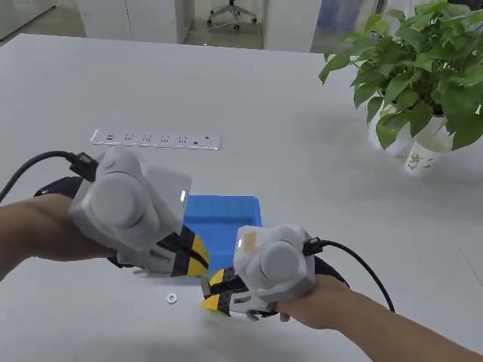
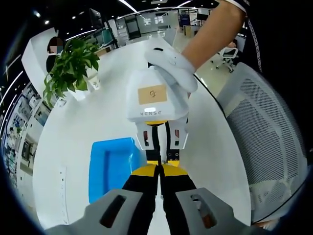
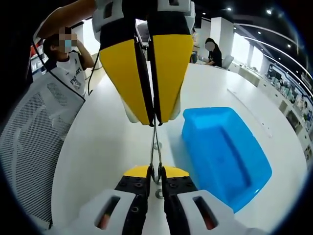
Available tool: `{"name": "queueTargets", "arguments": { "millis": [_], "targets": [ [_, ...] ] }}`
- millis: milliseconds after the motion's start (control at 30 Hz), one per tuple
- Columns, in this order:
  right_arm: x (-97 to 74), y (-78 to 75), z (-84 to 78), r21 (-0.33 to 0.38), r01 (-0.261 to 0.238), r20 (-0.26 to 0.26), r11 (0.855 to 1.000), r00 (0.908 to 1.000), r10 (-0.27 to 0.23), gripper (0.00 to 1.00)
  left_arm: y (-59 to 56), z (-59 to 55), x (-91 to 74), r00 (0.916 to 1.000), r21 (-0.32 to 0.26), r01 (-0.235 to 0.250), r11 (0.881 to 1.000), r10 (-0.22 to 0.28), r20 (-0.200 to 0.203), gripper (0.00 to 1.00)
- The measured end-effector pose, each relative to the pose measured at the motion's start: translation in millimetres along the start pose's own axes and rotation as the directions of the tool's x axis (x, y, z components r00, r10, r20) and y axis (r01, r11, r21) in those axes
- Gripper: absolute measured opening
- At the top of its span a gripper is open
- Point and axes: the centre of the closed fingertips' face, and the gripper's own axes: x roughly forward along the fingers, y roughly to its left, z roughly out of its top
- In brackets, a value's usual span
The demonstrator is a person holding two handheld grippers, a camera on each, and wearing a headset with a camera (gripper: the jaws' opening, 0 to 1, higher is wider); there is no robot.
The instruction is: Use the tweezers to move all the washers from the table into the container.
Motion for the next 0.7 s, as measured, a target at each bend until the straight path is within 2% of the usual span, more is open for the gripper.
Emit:
{"name": "queueTargets", "arguments": {
  "millis": [333,700],
  "targets": [
    [-2.8,0.4,4.4,-0.006,-0.001,0.004,1.000,1.0000,0.001,0.11,-0.3,2.3,-5.8,1.0000,0.005,-0.003,1.000,0.003,-0.005,0.05],
    [-12.5,-1.0,20.3,-0.025,0.004,0.015,1.000,0.9999,-0.003,0.11,2.3,9.8,-21.4,0.9999,0.014,-0.005,1.000,0.005,-0.013,0.05]
  ]
}}
